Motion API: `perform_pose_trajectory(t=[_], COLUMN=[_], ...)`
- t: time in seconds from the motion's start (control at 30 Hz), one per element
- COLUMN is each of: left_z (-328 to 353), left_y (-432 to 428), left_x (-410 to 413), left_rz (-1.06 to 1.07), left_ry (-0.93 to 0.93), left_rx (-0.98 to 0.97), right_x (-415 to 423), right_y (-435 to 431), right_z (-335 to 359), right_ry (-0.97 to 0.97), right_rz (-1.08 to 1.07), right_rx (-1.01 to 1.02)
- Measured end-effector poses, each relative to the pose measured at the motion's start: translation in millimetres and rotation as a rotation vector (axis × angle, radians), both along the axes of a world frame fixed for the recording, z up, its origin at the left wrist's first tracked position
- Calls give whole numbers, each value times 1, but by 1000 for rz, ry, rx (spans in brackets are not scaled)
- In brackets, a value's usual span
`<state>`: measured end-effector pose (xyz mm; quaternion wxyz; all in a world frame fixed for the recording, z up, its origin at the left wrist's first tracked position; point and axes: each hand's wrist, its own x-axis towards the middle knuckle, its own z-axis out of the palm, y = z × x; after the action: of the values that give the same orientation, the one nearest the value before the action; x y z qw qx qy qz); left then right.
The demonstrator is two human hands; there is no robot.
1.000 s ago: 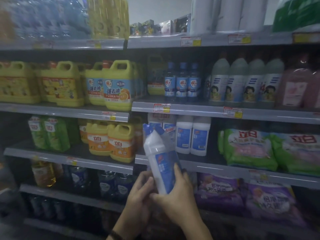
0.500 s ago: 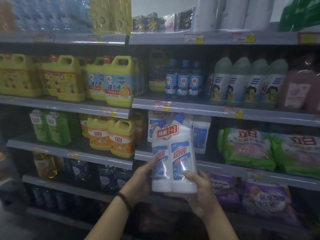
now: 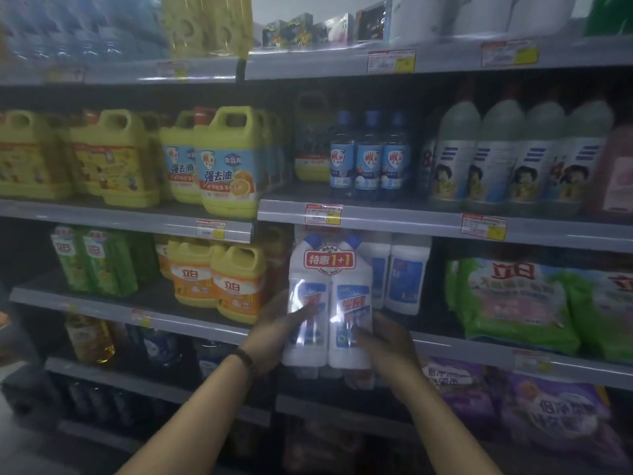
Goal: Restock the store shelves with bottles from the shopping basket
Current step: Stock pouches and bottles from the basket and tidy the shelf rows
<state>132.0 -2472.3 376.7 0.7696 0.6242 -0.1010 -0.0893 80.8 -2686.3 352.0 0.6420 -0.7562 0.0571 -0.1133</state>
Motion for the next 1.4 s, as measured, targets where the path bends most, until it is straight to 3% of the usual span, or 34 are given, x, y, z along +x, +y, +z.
perform_pose_trajectory(t=[0.23,0.47,0.73,1.0,1.13,1.27,1.4], left_z=[13,17,22,-4,-28,-34,-31], left_y=[6,12,3,-2,1,-17,-28], left_x=[51,96,126,133,141,140,145], left_rz=[59,94,141,219,260,385,382], left_ry=[-106,-157,-277,-384,-435,-343,-292], left_rx=[148,176,302,354,545,514,540], right_x=[66,118,141,138,135,133,136], right_y=[3,17,34,36,33,47,47], right_z=[-2,6,5,-5,-16,-28,-31], right_ry=[-44,-49,-94,-79,-112,-93,-77], right_rz=[65,-41,-212,-332,-331,-260,-193], right_rx=[-81,-273,-255,-556,-546,-515,-484])
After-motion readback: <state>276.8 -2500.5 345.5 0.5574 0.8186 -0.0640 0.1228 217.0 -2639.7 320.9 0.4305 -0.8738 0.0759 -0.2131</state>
